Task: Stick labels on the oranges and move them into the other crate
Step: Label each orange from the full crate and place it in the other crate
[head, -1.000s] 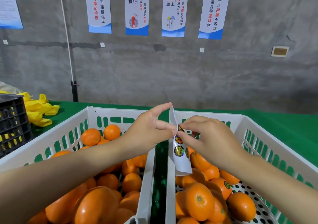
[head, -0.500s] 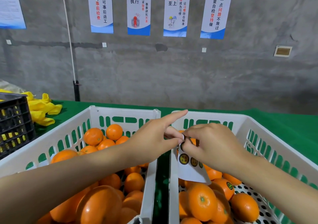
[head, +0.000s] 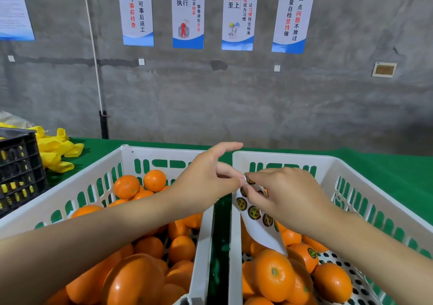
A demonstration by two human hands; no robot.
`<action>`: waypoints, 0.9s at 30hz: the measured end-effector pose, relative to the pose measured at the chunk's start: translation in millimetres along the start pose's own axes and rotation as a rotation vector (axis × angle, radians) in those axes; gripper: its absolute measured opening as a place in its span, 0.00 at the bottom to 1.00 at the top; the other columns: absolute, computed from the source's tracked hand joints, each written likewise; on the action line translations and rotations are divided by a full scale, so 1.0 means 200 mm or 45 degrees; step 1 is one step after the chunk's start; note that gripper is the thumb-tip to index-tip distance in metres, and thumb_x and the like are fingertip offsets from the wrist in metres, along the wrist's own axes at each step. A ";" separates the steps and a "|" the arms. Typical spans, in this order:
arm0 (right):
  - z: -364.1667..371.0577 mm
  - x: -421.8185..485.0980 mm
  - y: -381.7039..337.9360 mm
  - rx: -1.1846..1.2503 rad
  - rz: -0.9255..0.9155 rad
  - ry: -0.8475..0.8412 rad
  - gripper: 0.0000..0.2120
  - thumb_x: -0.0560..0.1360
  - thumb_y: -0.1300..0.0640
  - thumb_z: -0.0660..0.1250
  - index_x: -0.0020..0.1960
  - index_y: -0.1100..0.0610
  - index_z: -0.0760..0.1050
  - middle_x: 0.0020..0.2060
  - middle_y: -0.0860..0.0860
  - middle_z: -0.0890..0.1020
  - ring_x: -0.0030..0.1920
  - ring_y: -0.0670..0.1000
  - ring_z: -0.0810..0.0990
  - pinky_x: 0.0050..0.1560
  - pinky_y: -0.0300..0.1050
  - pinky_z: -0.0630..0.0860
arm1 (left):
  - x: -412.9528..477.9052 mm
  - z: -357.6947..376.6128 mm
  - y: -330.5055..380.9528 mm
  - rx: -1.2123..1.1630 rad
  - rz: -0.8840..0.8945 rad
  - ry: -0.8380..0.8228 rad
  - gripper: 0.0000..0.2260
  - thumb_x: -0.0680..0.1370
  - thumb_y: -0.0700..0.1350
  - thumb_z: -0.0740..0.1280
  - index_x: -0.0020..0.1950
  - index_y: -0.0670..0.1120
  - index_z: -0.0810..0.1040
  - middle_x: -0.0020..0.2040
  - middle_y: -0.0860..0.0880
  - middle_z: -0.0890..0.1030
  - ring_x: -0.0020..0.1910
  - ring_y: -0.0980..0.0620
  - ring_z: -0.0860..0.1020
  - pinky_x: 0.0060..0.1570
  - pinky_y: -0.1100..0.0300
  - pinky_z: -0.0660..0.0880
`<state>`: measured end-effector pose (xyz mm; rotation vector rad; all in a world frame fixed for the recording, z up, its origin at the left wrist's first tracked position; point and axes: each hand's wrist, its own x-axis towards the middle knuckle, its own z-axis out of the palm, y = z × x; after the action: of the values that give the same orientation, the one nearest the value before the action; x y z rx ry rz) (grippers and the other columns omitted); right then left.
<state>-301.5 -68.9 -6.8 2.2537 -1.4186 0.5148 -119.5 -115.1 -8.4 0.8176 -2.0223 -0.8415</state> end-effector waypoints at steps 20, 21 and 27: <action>-0.03 0.00 0.03 -0.196 -0.084 -0.079 0.22 0.77 0.40 0.46 0.31 0.50 0.64 0.25 0.51 0.70 0.25 0.49 0.66 0.27 0.41 0.55 | -0.01 0.01 0.01 -0.017 -0.023 -0.088 0.23 0.78 0.41 0.71 0.64 0.64 0.70 0.45 0.57 0.87 0.49 0.60 0.84 0.60 0.57 0.76; -0.03 0.00 0.03 -0.192 -0.084 -0.076 0.22 0.78 0.40 0.46 0.31 0.50 0.63 0.25 0.51 0.69 0.25 0.49 0.65 0.27 0.42 0.55 | -0.01 0.01 0.01 -0.031 -0.026 -0.080 0.23 0.78 0.40 0.71 0.65 0.63 0.70 0.45 0.56 0.87 0.48 0.60 0.84 0.59 0.57 0.76; -0.04 0.01 0.04 -0.091 -0.155 -0.149 0.19 0.80 0.44 0.50 0.38 0.51 0.71 0.28 0.49 0.69 0.29 0.50 0.68 0.29 0.41 0.59 | -0.01 -0.02 0.01 -0.169 -0.036 -0.088 0.22 0.78 0.36 0.71 0.67 0.55 0.73 0.45 0.48 0.88 0.28 0.65 0.78 0.31 0.76 0.71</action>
<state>-308.9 -70.0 1.9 2.3278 -1.3222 0.2924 -116.1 -112.4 -6.3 0.7532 -1.9946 -1.0217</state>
